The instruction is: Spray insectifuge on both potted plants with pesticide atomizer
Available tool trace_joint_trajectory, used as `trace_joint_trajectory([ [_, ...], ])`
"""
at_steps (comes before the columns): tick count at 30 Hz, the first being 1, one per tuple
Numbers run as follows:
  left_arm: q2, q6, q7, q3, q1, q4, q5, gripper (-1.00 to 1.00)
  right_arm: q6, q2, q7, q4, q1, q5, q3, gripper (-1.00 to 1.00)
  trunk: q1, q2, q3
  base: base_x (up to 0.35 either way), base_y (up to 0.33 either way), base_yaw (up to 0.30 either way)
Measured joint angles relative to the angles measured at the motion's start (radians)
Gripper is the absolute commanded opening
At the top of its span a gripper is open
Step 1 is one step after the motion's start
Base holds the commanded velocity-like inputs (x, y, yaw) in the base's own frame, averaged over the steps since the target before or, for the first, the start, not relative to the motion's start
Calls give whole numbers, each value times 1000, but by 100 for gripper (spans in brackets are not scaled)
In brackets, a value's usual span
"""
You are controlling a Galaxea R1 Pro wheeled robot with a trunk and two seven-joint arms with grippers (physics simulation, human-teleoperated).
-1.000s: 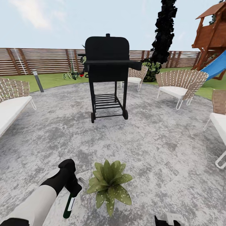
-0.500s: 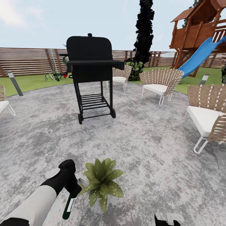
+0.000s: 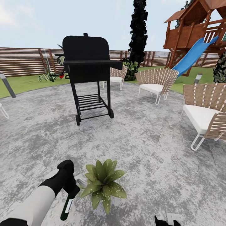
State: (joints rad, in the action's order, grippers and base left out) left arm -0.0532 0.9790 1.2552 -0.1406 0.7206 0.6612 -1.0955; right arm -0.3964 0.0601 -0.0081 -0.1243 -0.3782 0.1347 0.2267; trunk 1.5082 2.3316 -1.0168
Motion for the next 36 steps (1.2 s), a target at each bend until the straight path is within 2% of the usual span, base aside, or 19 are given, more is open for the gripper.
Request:
trace_joint_trajectory([
  [4,-2,0,-1,1,-5,-5,0,-100,0,-2,0,-2,0,-2,0,100,0,0,0,0,0,-3],
  [8,-2,1,-2,3,-7,-7,0,-100,1,-2,1,-2,0,-3,0,100,0,0,0,-63,72,-235],
  [17,1,1,-3,3,-7,-7,-1,-100,1,-2,1,-1,0,-3,0,100,0,0,0,-190,234,-293],
  [27,4,2,-2,7,-6,-5,0,-100,1,-5,1,-1,0,-3,0,100,0,0,0,-73,272,-58],
  [36,1,1,-3,5,-6,-3,0,-100,1,-5,0,-1,0,-3,0,100,0,0,0,0,31,-284],
])
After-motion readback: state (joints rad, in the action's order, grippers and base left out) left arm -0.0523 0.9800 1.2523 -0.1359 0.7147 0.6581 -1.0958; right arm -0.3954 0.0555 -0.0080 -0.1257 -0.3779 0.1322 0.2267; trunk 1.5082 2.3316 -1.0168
